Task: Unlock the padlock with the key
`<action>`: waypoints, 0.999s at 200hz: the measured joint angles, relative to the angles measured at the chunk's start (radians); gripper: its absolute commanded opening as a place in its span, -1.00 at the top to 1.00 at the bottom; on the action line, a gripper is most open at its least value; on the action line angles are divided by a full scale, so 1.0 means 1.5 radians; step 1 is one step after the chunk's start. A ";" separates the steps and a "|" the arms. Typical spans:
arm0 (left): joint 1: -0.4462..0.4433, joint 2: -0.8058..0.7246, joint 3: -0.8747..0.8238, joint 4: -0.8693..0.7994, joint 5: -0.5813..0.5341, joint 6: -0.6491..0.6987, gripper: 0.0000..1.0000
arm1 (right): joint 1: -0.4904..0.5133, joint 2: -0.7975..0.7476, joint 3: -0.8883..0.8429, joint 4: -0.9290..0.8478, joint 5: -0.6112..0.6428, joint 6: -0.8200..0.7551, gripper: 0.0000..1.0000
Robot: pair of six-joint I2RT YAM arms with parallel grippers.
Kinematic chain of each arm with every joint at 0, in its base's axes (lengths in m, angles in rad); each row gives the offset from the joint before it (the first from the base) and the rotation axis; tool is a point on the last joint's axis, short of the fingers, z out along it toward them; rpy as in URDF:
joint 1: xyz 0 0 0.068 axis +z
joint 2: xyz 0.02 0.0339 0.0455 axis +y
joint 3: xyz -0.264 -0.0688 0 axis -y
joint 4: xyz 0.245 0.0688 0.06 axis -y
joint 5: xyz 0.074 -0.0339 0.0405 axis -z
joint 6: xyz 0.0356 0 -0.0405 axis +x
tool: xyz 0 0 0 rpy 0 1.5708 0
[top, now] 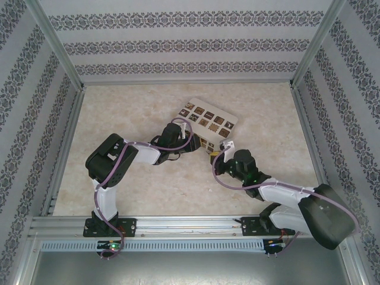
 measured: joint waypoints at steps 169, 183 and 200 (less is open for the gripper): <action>0.000 -0.011 0.002 -0.001 0.003 -0.015 0.48 | 0.039 0.166 0.001 0.129 0.051 0.001 1.00; 0.000 -0.011 0.006 -0.003 0.006 -0.017 0.48 | 0.039 0.165 0.000 0.129 0.055 -0.001 1.00; 0.000 -0.011 0.011 -0.006 0.011 -0.018 0.48 | 0.039 0.165 0.000 0.131 0.059 -0.004 1.00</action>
